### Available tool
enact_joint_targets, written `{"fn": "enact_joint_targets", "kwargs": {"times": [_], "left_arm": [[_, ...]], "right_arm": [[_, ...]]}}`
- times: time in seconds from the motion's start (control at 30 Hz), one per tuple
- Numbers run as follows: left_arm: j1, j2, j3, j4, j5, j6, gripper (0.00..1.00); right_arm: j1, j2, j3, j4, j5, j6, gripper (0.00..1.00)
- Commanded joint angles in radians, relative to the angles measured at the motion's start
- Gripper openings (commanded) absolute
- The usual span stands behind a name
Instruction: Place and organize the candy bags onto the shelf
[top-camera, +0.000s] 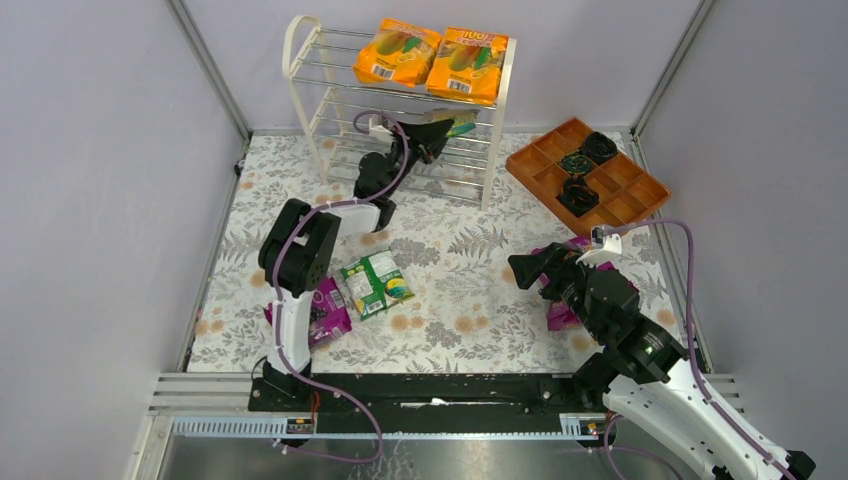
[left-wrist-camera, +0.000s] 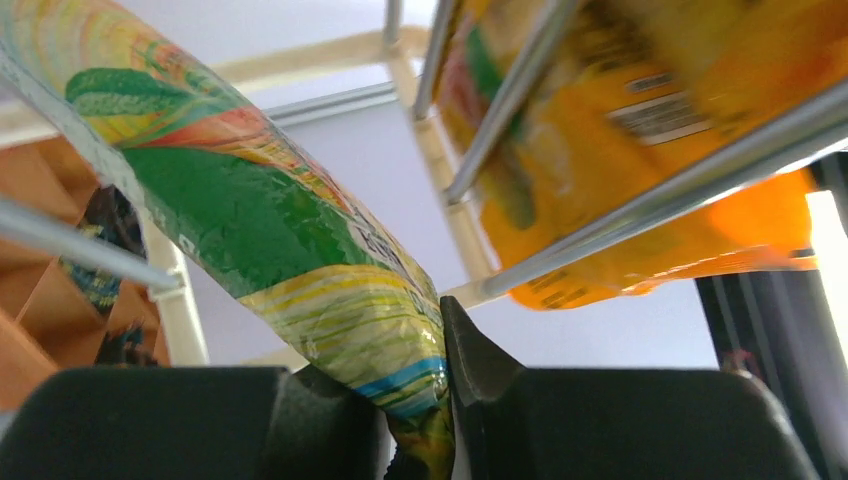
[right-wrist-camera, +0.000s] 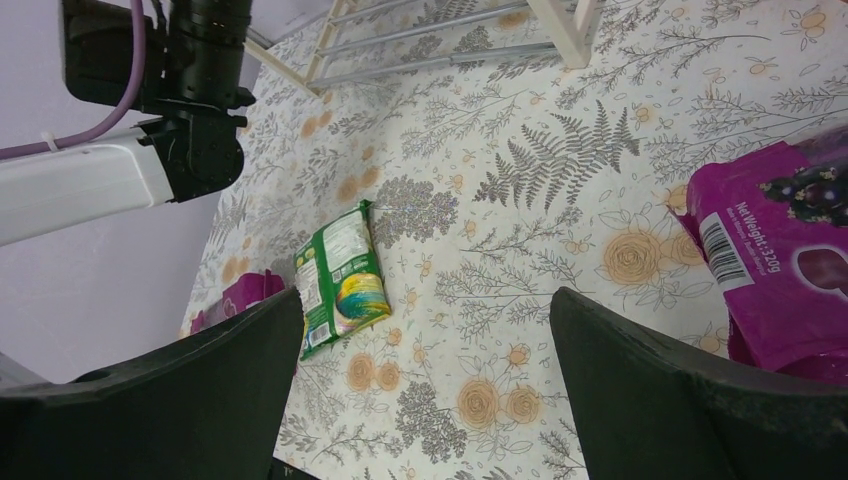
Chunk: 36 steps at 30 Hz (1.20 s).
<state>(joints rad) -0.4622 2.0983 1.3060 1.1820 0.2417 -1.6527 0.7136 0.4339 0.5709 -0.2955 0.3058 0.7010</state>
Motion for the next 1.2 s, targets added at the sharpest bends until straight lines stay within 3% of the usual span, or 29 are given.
{"fn": "enact_joint_targets", "kwargs": {"times": [0.0, 0.4, 0.7, 1.03, 1.07, 1.17], "left_arm": [[0.023, -0.019, 0.04, 0.241, -0.052, 0.011, 0.0], [-0.011, 0.097, 0.199, 0.174, 0.011, 0.075, 0.0], [-0.045, 0.136, 0.171, 0.116, 0.049, 0.15, 0.0], [-0.043, 0.144, 0.109, 0.075, 0.089, 0.137, 0.0], [-0.043, 0.138, 0.101, 0.05, 0.097, 0.136, 0.02], [-0.043, 0.128, 0.075, 0.034, 0.111, 0.122, 0.19]], "right_arm": [[0.006, 0.002, 0.028, 0.013, 0.028, -0.011, 1.0], [0.005, -0.002, 0.023, 0.012, 0.026, -0.001, 1.0], [0.005, -0.003, 0.022, 0.008, 0.027, 0.002, 1.0], [0.005, -0.015, 0.021, 0.0, 0.028, 0.003, 1.0], [0.005, -0.015, 0.021, 0.002, 0.028, 0.004, 1.0], [0.005, -0.014, 0.016, 0.008, 0.027, 0.006, 1.0]]}}
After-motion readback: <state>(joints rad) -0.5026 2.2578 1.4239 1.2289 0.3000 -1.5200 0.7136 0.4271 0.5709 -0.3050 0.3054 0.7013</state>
